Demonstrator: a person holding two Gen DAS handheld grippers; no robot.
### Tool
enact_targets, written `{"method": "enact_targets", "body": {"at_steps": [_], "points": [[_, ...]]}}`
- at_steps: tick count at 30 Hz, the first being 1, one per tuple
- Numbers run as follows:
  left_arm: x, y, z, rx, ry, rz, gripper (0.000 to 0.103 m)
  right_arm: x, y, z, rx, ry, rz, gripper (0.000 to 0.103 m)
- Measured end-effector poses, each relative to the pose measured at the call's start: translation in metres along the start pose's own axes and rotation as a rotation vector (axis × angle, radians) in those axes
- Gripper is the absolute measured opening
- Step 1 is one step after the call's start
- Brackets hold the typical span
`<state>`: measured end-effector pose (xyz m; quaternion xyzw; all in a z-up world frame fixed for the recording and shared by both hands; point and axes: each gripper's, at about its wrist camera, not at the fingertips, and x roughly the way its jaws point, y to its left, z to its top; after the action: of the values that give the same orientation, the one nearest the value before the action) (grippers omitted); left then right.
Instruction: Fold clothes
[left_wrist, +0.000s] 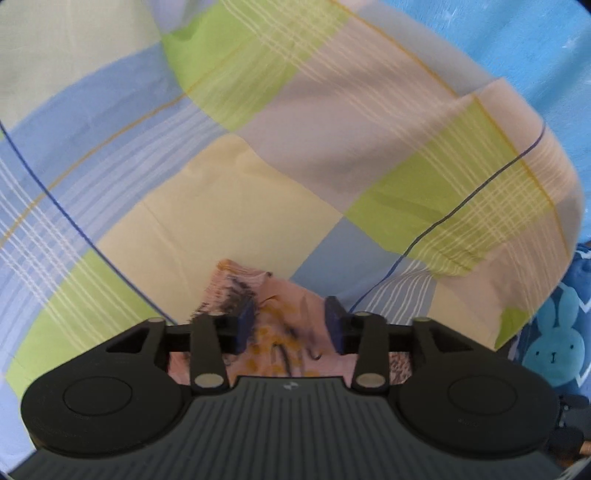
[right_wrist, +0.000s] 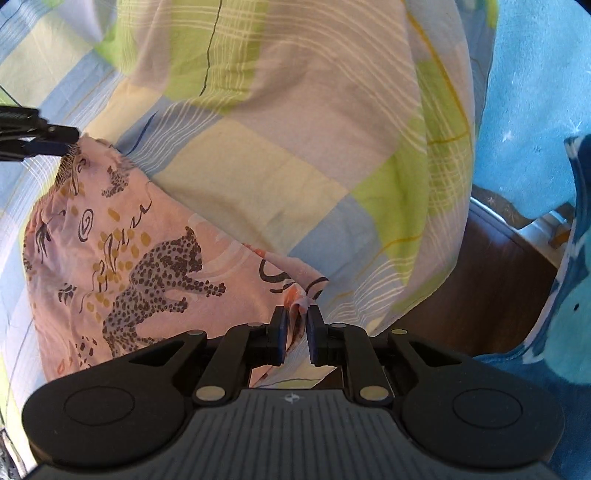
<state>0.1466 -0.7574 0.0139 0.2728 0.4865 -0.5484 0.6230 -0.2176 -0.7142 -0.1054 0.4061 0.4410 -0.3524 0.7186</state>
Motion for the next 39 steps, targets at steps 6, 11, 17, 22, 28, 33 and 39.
{"method": "enact_targets", "body": {"at_steps": [6,11,17,22,28,33,39], "points": [[0.008,0.014,0.004,0.095,0.037,0.059,0.044,0.001,-0.004,-0.002,0.012,0.003,0.021,0.016],[0.029,0.007,0.007,0.217,0.053,0.050,0.015,0.006,-0.010,-0.003,0.060,-0.002,0.043,0.017],[0.019,-0.004,0.006,0.316,-0.001,0.090,0.002,0.005,-0.017,0.000,0.140,-0.009,0.078,0.002],[0.034,0.003,0.009,0.288,0.015,0.087,0.003,0.006,-0.019,-0.002,0.136,-0.014,0.032,0.001],[0.040,0.011,0.012,0.203,0.014,0.098,0.011,0.011,-0.020,0.002,0.127,-0.017,-0.016,0.002],[0.013,0.023,0.004,0.174,-0.017,0.117,0.015,-0.003,-0.020,0.009,0.052,-0.050,-0.069,0.007],[-0.030,0.040,-0.035,0.095,-0.038,0.132,0.016,-0.031,0.011,0.010,-0.100,-0.061,-0.013,0.010]]}}
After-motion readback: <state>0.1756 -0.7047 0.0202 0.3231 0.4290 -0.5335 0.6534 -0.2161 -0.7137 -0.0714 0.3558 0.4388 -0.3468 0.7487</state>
